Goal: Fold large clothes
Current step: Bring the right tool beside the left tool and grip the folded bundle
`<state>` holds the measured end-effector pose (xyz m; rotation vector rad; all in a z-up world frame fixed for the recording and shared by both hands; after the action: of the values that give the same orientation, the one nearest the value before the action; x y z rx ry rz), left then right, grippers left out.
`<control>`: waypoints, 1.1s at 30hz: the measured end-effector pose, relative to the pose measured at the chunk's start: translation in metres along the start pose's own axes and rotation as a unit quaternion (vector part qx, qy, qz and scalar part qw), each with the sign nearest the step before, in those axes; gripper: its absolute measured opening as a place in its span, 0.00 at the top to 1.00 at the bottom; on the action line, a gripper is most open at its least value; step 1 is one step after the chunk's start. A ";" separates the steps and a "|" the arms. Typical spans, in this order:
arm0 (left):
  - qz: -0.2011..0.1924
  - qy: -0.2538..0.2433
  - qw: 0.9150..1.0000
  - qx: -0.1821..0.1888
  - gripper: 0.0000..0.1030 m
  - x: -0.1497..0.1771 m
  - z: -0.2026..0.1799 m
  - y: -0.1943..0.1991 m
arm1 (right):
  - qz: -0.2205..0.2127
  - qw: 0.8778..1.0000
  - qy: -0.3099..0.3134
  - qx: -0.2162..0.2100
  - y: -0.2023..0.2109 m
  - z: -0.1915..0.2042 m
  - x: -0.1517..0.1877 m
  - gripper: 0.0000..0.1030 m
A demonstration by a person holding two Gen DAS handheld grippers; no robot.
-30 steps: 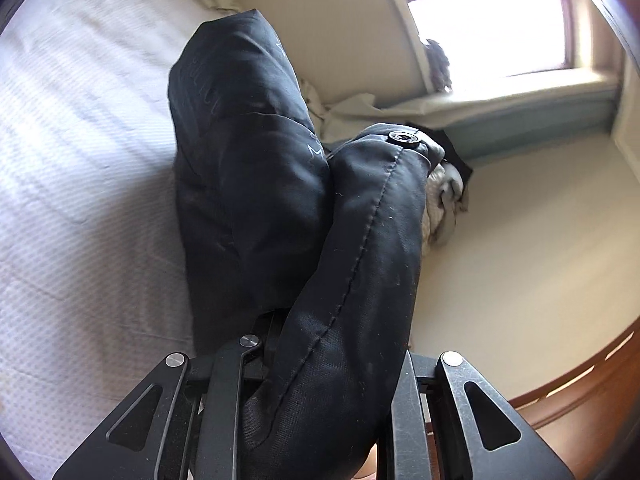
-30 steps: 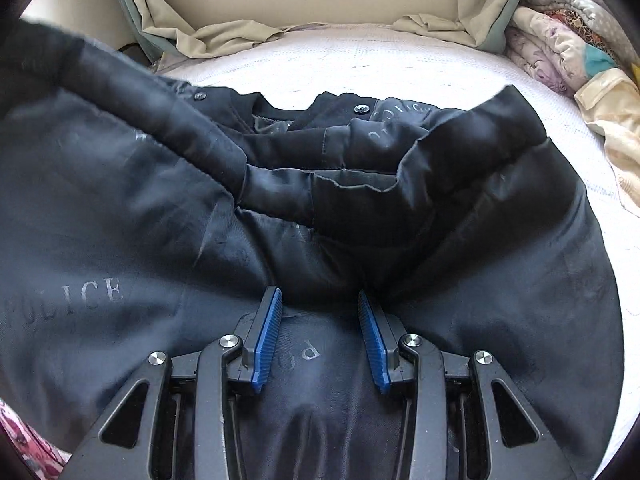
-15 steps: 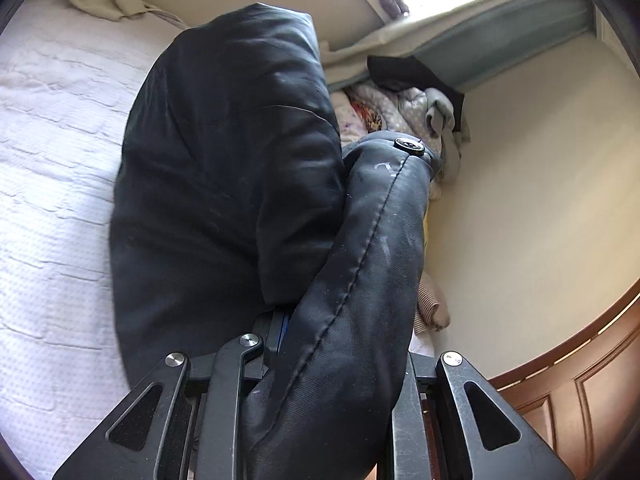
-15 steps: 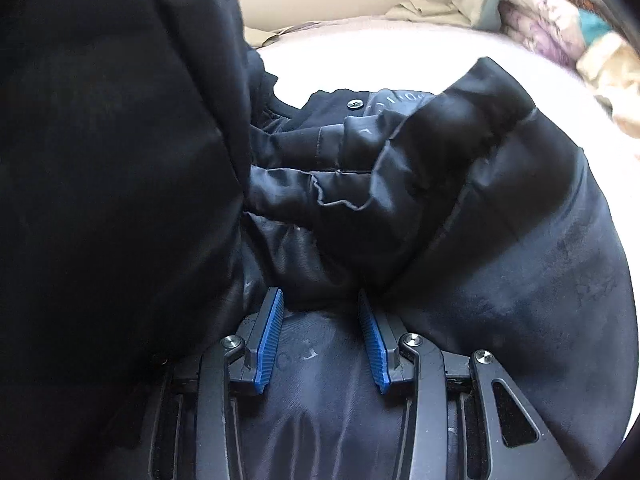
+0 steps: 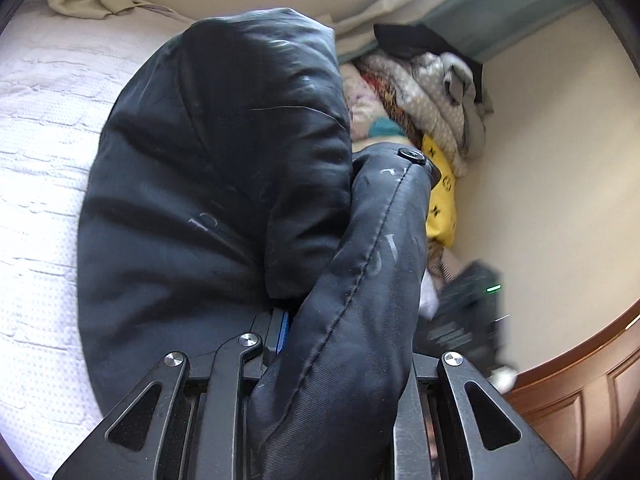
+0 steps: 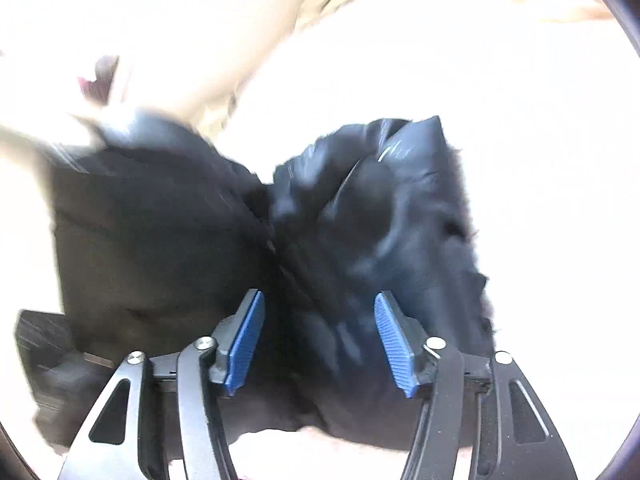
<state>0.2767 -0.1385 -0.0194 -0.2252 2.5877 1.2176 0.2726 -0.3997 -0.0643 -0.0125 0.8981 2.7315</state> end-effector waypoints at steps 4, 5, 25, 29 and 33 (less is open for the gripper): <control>0.010 -0.027 0.999 -0.038 0.76 0.011 -0.013 -0.028 | -0.008 0.993 -0.005 -0.118 0.024 -0.006 -0.002 0.27; 0.013 -0.037 0.998 -0.050 0.76 0.015 -0.016 -0.036 | -0.005 0.993 0.007 -0.114 0.025 -0.002 -0.002 0.26; 0.039 -0.130 0.982 -0.132 0.56 0.026 -0.036 -0.066 | 0.102 0.989 0.075 0.069 -0.079 0.038 -0.018 0.48; 0.058 -0.128 0.983 -0.122 0.44 0.026 -0.031 -0.061 | 0.107 0.989 0.071 0.077 -0.092 0.038 -0.026 0.61; 0.070 -0.143 0.982 -0.102 0.28 0.032 -0.029 -0.037 | 0.095 0.990 0.067 0.082 -0.089 0.040 -0.032 0.68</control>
<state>0.2503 -0.1853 -0.0381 0.0901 2.2650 1.4490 0.3284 -0.3153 -0.0809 -0.0849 1.2173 2.8480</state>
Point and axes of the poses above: each gripper's, at about its wrist camera, not at the fingertips, and y roughly against the way its jaws point, z to its left, x to its underside, the point moved 2 cm from there along -y, roughly the way its jaws point, and after that the axes turned 14 degrees about z, right-handed, at the moved point
